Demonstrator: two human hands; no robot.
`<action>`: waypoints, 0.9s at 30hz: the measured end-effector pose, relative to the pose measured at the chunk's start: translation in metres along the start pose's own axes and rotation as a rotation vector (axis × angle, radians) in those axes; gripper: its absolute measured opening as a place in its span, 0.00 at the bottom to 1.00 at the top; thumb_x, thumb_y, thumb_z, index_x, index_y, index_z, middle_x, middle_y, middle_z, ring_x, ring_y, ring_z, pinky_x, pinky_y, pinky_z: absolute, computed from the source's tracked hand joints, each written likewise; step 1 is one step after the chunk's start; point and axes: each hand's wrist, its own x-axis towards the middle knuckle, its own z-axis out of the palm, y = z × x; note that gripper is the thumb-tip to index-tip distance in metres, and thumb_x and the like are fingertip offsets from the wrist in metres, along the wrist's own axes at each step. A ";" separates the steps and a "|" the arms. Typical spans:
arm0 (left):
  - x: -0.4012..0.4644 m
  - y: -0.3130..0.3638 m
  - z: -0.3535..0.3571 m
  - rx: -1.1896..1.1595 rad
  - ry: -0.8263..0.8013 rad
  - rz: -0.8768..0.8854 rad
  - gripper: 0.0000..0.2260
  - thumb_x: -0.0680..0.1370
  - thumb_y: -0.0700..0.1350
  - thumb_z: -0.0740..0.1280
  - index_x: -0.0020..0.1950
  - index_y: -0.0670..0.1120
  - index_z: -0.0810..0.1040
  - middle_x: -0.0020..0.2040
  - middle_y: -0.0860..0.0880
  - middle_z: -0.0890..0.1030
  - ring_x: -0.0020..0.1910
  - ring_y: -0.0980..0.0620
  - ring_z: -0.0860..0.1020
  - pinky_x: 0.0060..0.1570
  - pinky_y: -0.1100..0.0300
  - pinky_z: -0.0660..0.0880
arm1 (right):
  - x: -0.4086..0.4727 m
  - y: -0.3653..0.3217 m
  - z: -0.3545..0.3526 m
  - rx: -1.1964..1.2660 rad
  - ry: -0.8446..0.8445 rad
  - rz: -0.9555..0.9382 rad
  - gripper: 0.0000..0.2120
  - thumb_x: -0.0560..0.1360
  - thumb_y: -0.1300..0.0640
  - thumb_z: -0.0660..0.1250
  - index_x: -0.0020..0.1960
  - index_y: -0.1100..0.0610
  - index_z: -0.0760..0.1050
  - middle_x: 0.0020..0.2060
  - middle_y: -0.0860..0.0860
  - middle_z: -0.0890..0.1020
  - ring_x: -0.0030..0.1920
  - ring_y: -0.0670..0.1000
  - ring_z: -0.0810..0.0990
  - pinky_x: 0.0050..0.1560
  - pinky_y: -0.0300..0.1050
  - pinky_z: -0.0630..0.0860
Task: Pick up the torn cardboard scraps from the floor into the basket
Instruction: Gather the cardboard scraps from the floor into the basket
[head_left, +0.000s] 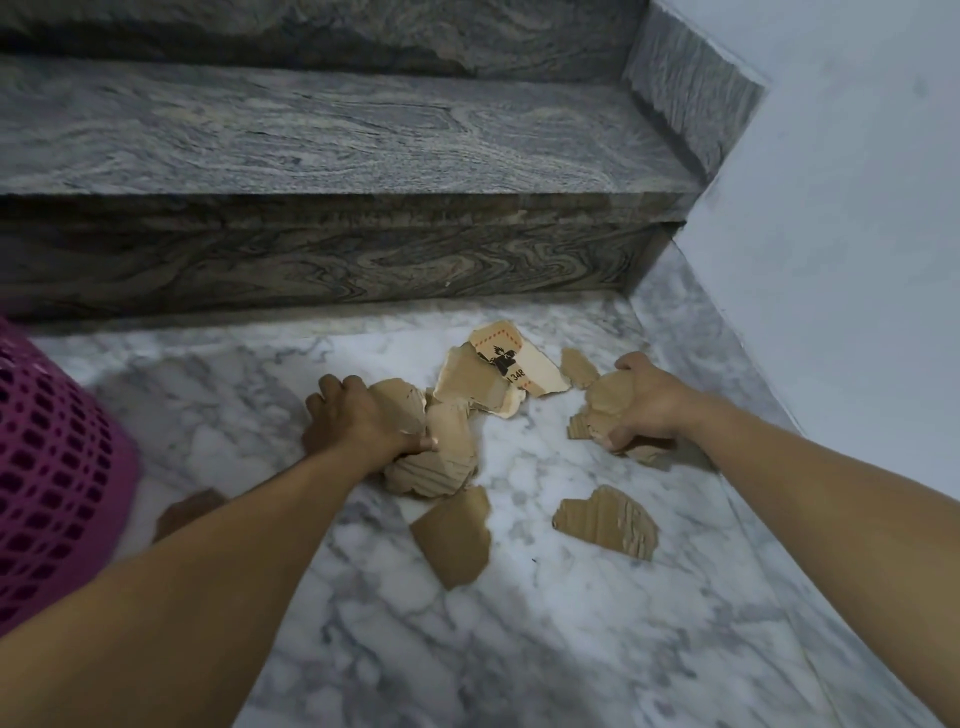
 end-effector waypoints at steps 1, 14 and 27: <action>-0.001 0.000 -0.001 -0.035 0.007 -0.008 0.47 0.56 0.63 0.80 0.66 0.43 0.66 0.66 0.44 0.67 0.66 0.41 0.67 0.57 0.48 0.72 | 0.001 -0.003 0.004 0.020 0.015 -0.002 0.58 0.57 0.54 0.84 0.76 0.52 0.52 0.67 0.56 0.71 0.63 0.59 0.73 0.62 0.51 0.74; 0.004 -0.014 0.003 -0.172 -0.063 0.082 0.28 0.67 0.51 0.77 0.61 0.44 0.69 0.57 0.43 0.78 0.56 0.42 0.77 0.51 0.54 0.75 | 0.019 -0.074 -0.004 0.260 -0.054 -0.166 0.27 0.64 0.60 0.81 0.61 0.59 0.77 0.57 0.54 0.81 0.56 0.54 0.80 0.57 0.45 0.77; -0.003 -0.016 0.005 -0.269 -0.181 0.112 0.49 0.53 0.68 0.76 0.65 0.46 0.65 0.63 0.46 0.72 0.62 0.45 0.73 0.57 0.51 0.74 | 0.019 -0.119 0.031 0.121 -0.003 -0.096 0.34 0.61 0.54 0.82 0.61 0.55 0.68 0.59 0.54 0.76 0.56 0.55 0.76 0.57 0.48 0.76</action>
